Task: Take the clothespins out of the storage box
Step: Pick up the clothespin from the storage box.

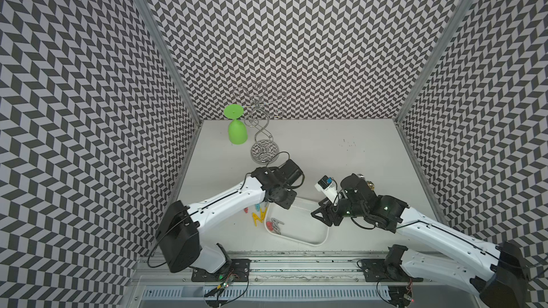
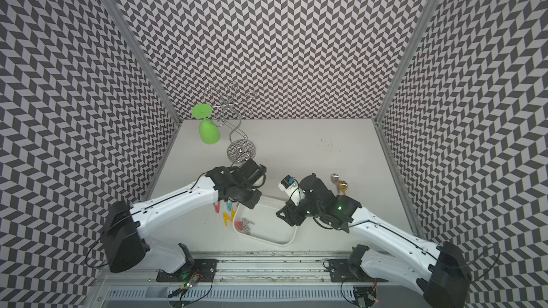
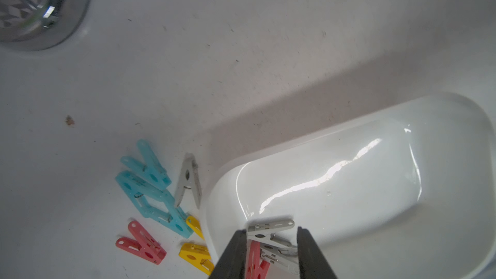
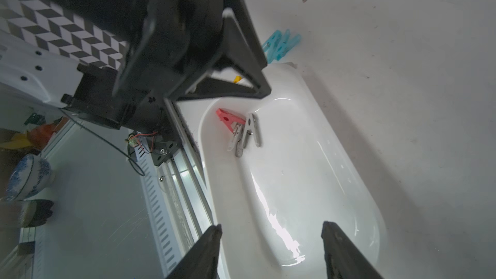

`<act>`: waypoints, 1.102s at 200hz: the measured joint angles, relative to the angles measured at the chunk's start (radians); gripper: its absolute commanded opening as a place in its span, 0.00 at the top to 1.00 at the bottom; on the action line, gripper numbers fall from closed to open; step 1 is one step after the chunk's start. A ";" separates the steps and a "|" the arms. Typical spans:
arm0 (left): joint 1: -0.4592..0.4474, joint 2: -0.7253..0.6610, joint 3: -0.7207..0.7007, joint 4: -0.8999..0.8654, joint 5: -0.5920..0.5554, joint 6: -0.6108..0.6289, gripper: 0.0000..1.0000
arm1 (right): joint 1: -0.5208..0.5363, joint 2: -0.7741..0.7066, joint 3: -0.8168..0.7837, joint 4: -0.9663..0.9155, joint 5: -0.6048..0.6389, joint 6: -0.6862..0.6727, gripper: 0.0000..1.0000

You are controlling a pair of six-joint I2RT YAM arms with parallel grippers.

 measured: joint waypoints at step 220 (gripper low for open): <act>0.225 -0.245 -0.021 0.101 0.018 -0.064 0.61 | 0.234 0.706 0.156 0.347 0.098 -0.262 0.67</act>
